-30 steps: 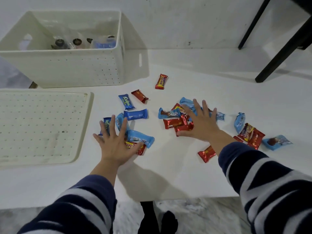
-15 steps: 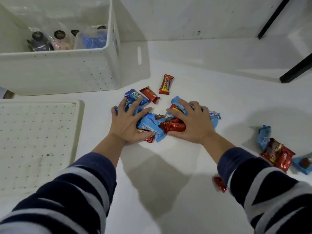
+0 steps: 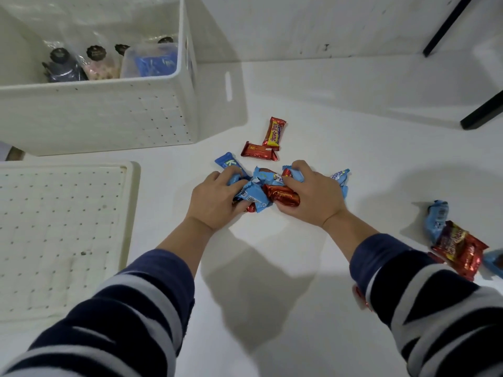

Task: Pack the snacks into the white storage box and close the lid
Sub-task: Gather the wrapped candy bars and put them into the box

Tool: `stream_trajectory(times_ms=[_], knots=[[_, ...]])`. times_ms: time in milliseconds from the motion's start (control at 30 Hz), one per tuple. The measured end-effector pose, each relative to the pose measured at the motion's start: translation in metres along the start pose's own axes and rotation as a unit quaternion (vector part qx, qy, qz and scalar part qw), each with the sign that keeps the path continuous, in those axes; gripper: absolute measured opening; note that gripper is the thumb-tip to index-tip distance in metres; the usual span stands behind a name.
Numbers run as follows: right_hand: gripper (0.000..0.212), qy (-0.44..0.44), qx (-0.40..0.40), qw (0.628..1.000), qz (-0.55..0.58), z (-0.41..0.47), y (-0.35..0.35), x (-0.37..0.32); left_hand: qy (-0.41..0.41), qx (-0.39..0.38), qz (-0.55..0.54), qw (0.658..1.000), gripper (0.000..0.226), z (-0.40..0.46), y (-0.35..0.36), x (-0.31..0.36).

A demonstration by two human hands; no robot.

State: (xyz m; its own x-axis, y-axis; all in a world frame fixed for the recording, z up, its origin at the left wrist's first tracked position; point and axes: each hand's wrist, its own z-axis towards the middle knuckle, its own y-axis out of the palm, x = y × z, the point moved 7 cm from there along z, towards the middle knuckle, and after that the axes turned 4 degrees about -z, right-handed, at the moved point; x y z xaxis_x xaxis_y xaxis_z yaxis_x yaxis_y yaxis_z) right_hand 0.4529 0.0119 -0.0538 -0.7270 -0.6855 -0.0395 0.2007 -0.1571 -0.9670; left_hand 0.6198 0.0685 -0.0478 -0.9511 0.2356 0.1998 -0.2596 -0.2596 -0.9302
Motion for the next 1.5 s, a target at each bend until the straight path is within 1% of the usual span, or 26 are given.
stream_trajectory(times_ms=[100,233,333,400,467,533,633,700,767,867,1033,1133,1200,1333,1433,1500], knots=[[0.040,0.007,0.004,1.000,-0.004,-0.005,0.000,-0.002,-0.004,-0.031,0.003,1.000,0.037,-0.002,0.001,0.000],[0.041,0.007,0.016,1.000,-0.010,-0.008,-0.002,-0.005,-0.019,-0.088,-0.004,0.996,0.044,0.001,0.005,-0.003],[0.044,0.005,0.020,1.000,-0.014,-0.008,-0.002,-0.004,-0.028,-0.128,-0.001,0.991,0.064,0.004,0.009,-0.008],[0.046,0.009,0.020,1.000,-0.012,-0.008,0.000,-0.003,-0.015,-0.144,0.005,0.989,0.074,0.006,0.011,-0.008],[0.047,0.022,0.023,0.999,-0.011,-0.008,0.000,-0.002,0.008,-0.135,0.011,0.991,0.074,0.007,0.009,-0.005],[0.046,0.034,0.029,0.999,-0.012,-0.008,0.000,-0.002,0.020,-0.108,0.014,0.994,0.070,0.005,0.006,-0.002],[0.045,0.051,0.027,0.998,-0.016,-0.009,0.000,-0.002,-0.006,-0.082,0.002,0.997,0.061,-0.001,0.005,0.003],[0.043,0.068,0.016,0.997,-0.016,-0.010,0.001,-0.001,-0.025,-0.081,-0.009,0.996,0.053,-0.003,0.005,0.007],[0.041,0.083,0.007,0.996,-0.017,-0.012,0.001,-0.003,-0.023,-0.083,-0.003,0.996,0.047,-0.005,0.007,0.010],[0.036,0.104,-0.002,0.995,-0.012,-0.015,0.000,-0.006,-0.032,-0.072,-0.002,0.997,0.051,-0.009,0.007,0.014],[0.031,0.127,-0.039,0.991,0.005,-0.020,-0.004,-0.012,-0.105,-0.036,-0.045,0.993,0.048,-0.020,0.002,0.020],[0.031,0.140,-0.061,0.988,0.006,-0.024,-0.010,-0.011,-0.150,-0.025,-0.076,0.985,0.040,-0.027,0.000,0.021],[0.028,0.147,-0.057,0.987,0.011,-0.026,-0.018,-0.011,-0.178,-0.024,-0.081,0.980,0.036,-0.030,-0.005,0.021],[0.026,0.157,-0.040,0.987,0.014,-0.031,-0.037,-0.014,-0.227,-0.034,-0.091,0.969,0.038,-0.039,-0.014,0.023],[0.028,0.158,-0.021,0.987,0.021,-0.035,-0.055,-0.018,-0.237,-0.030,-0.092,0.967,0.039,-0.044,-0.025,0.029],[0.028,0.160,-0.019,0.987,0.025,-0.037,-0.068,-0.021,-0.231,-0.008,-0.093,0.968,0.037,-0.044,-0.037,0.035]])
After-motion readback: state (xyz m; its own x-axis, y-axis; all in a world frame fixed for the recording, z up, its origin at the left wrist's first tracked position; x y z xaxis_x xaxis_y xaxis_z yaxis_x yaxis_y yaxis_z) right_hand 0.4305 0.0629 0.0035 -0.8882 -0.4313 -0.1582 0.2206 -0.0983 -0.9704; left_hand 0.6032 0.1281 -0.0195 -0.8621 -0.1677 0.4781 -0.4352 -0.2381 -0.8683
